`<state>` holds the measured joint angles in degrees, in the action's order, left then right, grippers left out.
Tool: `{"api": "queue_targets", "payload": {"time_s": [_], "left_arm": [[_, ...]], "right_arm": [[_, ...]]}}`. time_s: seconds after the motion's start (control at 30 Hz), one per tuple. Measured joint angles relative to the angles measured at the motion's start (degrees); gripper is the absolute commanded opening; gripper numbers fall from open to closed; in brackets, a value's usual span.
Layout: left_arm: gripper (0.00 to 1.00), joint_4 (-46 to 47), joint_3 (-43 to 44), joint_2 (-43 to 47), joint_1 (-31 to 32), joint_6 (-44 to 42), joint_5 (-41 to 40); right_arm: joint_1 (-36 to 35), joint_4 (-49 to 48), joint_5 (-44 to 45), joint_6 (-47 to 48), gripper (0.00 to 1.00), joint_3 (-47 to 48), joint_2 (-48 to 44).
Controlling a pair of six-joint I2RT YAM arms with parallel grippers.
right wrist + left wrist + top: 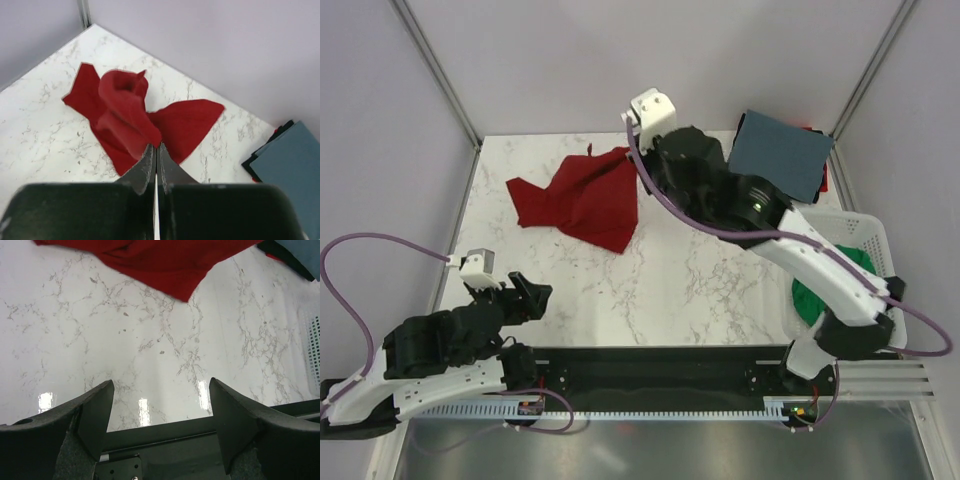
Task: Fold and stack the t-shirts
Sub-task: Flatten the tshirt out
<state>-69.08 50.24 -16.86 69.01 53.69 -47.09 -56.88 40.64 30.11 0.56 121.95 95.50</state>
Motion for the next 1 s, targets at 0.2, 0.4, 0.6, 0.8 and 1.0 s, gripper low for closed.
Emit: {"api": "queue_targets", "payload": {"time_s": [0.2,0.4,0.6,0.8,1.0], "left_arm": [[0.84,-0.15,0.0,0.68,-0.33,0.07,-0.09],[0.84,-0.44,0.0,1.62,-0.48,0.57,-0.5],[0.86,-1.55,0.04,-0.9,-0.72,1.22,-1.44],[0.99,0.07,0.79,-20.06,-0.85,0.96,-3.87],[1.0,8.31,1.81,-30.99,-2.19,-5.38,-3.67]], "right_arm": [[-4.52,-1.57,8.17,1.62,0.41,-26.21,-16.26],[-11.32,9.01,17.68,-12.2,0.75,-43.65,-15.02],[-11.13,14.25,20.39,-31.12,0.88,-51.28,-18.71],[-4.46,4.44,7.69,-36.5,0.79,-62.1,-24.65],[-0.96,-5.66,-4.79,-36.3,0.72,-61.0,-15.47]]}}
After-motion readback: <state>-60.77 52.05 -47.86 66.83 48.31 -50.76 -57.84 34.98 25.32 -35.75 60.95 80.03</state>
